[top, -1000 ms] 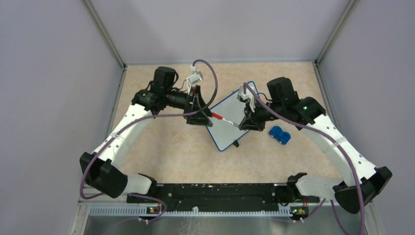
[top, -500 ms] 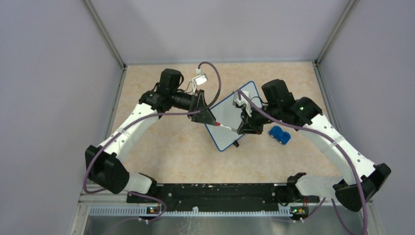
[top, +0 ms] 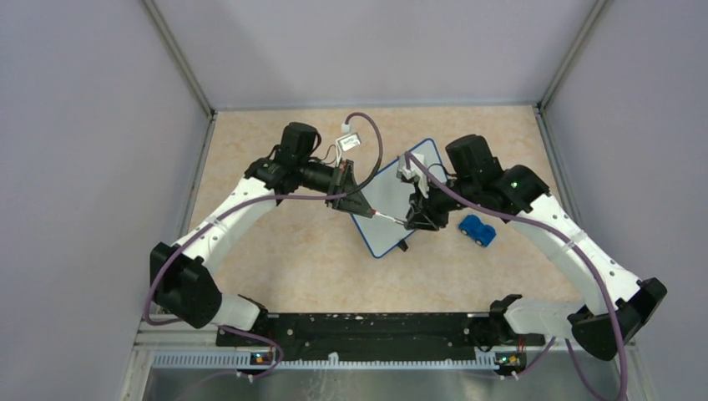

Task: Write a sentence on the whiteboard
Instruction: Pass from the right arm to the left, then open the pen cap from the whiteboard marker.

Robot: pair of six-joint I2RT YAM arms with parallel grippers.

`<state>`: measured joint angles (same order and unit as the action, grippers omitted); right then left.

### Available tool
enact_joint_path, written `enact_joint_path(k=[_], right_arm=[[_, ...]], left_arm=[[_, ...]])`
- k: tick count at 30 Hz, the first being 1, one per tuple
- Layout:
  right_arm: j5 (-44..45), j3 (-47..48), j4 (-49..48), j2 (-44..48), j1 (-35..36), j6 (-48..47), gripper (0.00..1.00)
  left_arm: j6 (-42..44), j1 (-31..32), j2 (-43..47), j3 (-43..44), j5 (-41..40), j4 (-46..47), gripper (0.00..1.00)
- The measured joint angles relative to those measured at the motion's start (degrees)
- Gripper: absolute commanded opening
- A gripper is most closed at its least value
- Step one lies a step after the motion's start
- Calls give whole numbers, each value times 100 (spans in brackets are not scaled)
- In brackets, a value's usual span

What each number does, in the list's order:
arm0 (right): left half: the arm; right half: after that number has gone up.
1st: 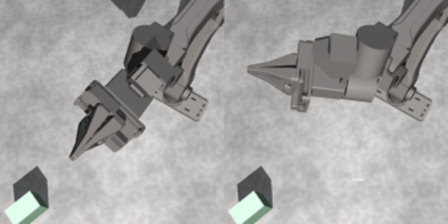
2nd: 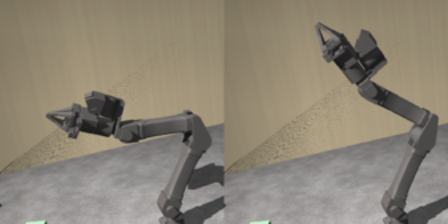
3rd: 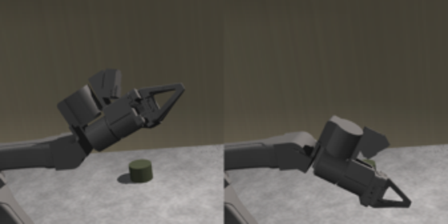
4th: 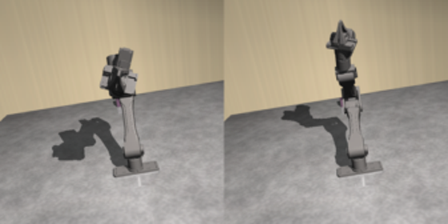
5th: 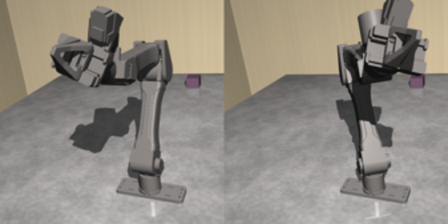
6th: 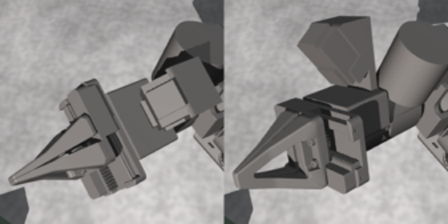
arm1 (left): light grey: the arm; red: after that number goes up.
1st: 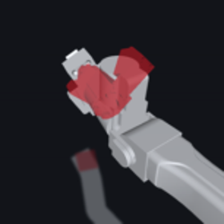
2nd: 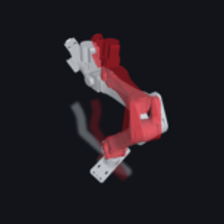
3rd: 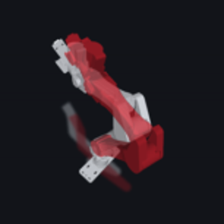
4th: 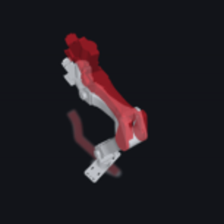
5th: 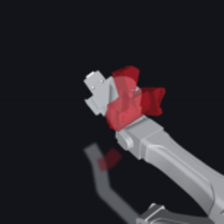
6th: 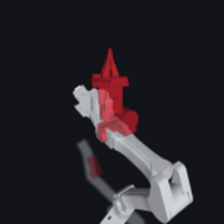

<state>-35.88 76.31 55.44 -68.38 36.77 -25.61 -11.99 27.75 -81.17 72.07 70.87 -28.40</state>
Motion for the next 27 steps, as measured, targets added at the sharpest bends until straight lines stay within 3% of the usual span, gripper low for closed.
enact_joint_path(k=[1, 2, 4, 6, 14, 22, 27], right_arm=[[35, -2, -15, 0, 0, 66, 65], [70, -2, -98, 0, 0, 144, 74], [153, -9, -367, 20, 13, 286, 85], [236, -37, -669, 87, 20, 481, 90], [284, 28, -1598, 372, 24, 1239, 91], [-249, 407, -2706, 4, -105, 2990, 90], [-835, 774, -3364, -505, -221, 3947, 91]], left_arm=[[-11, 0, 2, -17, 2, 37, 0], [-20, 2, 2, -39, 24, 96, 0], [-61, 0, 17, -116, 37, 245, 0], [-164, -28, 74, -221, 48, 446, 0], [-1504, -654, 627, -876, 205, 2579, 0], [-4747, -1390, 719, -1827, 393, 7014, 0], [-5873, -1438, 678, -1836, 304, 8651, 0]])
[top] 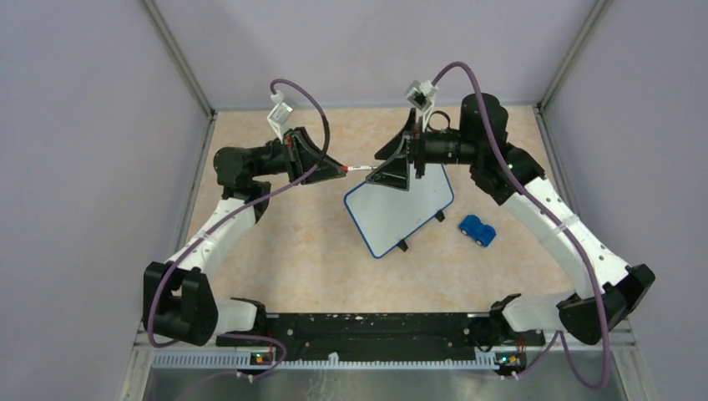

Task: Write a sentence on the whiteboard
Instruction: Open the pen cap from the whiteboard marker.

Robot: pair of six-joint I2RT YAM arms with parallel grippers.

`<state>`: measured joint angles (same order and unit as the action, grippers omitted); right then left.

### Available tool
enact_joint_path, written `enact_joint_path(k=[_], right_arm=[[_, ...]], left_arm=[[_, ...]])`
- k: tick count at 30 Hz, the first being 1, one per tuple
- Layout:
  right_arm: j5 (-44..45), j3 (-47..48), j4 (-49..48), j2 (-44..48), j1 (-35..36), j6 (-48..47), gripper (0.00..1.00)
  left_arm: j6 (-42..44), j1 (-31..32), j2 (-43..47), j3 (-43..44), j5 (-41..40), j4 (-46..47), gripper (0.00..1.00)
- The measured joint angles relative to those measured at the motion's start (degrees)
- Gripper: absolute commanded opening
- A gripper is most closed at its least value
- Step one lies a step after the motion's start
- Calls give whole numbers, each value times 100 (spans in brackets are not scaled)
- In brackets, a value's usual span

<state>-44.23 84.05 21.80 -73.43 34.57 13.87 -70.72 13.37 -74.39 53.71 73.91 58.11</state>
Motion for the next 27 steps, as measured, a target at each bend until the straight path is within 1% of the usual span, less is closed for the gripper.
enact_joint_path(k=[2, 4, 10, 13, 14, 16, 20, 25, 27], right_arm=[[-345, -79, -411, -94, -122, 466, 91], [-540, -203, -713, -109, -216, 804, 91], [-909, -415, -1329, -109, -262, 1440, 89], [-909, -420, -1451, -109, -258, 1580, 76], [-909, -428, -1504, -109, -251, 1631, 68], [-876, -463, -1567, -114, -245, 1696, 58], [-732, -492, -1545, -173, -245, 1725, 49], [-638, -492, -1491, -225, -214, 1720, 45], [-632, -492, -1486, -247, -168, 1709, 41]], left_arm=[[-175, 0, 22, 0, -57, 260, 0], [-195, 0, 76, 0, -151, 254, 0], [0, -7, 168, 0, -452, -264, 0], [74, -4, 168, 0, -533, -503, 0], [107, -4, 168, 0, -566, -584, 0], [146, 2, 168, 0, -581, -682, 0], [201, 31, 179, 2, -577, -765, 0], [385, 146, 179, 59, -584, -1034, 0], [444, 195, 177, 85, -584, -1110, 0]])
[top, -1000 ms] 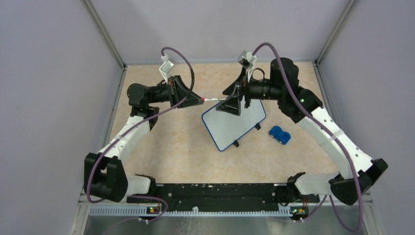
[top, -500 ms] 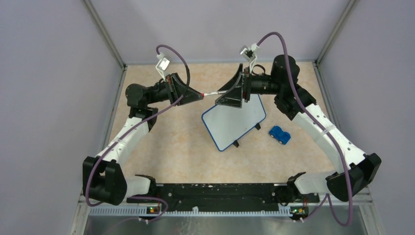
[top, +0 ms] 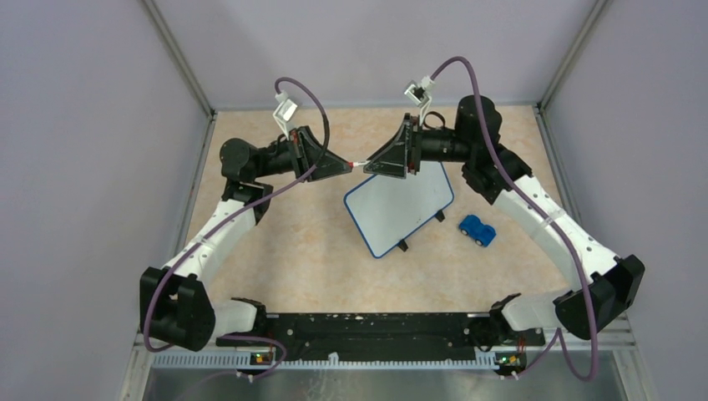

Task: Write a sentence on the whiteboard
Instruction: Open the pen cap from the whiteboard marker, then place the pen cap at the center of the board.

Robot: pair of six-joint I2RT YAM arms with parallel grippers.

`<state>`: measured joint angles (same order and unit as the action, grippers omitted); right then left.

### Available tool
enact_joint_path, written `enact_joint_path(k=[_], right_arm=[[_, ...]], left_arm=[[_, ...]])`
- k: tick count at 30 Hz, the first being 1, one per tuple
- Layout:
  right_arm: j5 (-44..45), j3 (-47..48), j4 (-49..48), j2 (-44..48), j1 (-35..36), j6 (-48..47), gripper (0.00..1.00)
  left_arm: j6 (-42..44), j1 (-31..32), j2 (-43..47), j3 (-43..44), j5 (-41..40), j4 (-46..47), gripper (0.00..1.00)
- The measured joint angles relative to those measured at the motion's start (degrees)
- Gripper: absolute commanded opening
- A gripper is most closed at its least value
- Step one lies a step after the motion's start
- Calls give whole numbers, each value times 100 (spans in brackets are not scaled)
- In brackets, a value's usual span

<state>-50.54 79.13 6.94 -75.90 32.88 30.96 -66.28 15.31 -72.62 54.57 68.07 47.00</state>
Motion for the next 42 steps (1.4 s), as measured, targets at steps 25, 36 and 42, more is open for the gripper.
enact_joint_path(k=[25, 36, 42], right_arm=[[118, -96, 278, -68, -96, -284, 0], [-413, -568, 293, 452, -1224, -245, 0], [-566, -723, 1047, 459, -1598, -1038, 0]], left_arm=[[494, -118, 17, 131, 236, -748, 0], [837, -2142, 81, -138, 385, -1434, 0], [4360, -2404, -61, 1012, -466, -5213, 0]])
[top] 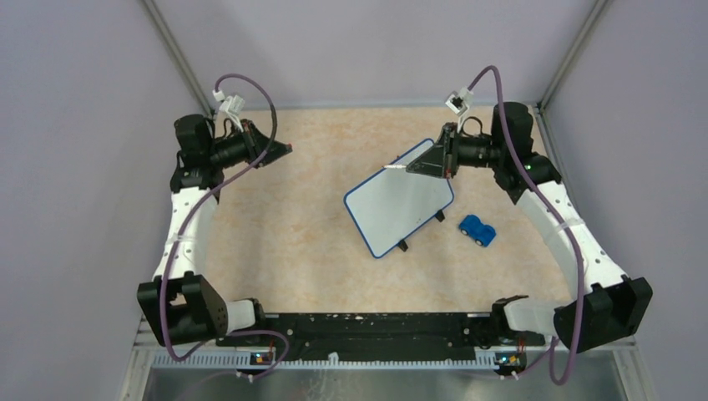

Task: Write a sentence on the whiteboard
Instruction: Place the pen cap at the center of the board.

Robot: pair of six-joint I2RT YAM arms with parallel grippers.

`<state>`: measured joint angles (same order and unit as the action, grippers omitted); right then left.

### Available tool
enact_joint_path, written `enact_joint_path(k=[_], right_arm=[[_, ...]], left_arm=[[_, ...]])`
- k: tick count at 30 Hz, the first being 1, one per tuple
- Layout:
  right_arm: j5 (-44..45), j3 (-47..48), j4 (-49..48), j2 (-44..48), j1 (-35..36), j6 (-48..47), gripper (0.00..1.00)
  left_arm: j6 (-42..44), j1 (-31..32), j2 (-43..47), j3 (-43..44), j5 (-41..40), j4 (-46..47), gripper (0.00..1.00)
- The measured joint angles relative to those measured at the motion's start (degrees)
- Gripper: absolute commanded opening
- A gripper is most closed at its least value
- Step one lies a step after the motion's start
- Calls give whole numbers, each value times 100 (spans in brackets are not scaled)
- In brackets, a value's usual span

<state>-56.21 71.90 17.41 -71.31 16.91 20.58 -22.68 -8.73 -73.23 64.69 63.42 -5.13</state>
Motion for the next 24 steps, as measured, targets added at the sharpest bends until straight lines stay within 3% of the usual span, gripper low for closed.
enact_joint_path(k=[5, 10, 18, 24], right_arm=[[210, -109, 789, 116, -22, -1019, 0], [625, -372, 1211, 348, 37, -1794, 0], [1078, -706, 1351, 455, 212, -2398, 0], [1274, -931, 1357, 470, 455, -2723, 0]], left_arm=[[2369, 24, -195, 339, -1392, -2055, 0], [3602, 205, -557, -46, -2761, -3042, 4], [4177, 1611, -925, -750, -4782, -3348, 6], [4192, 1956, -1456, -922, -5547, -3285, 10]])
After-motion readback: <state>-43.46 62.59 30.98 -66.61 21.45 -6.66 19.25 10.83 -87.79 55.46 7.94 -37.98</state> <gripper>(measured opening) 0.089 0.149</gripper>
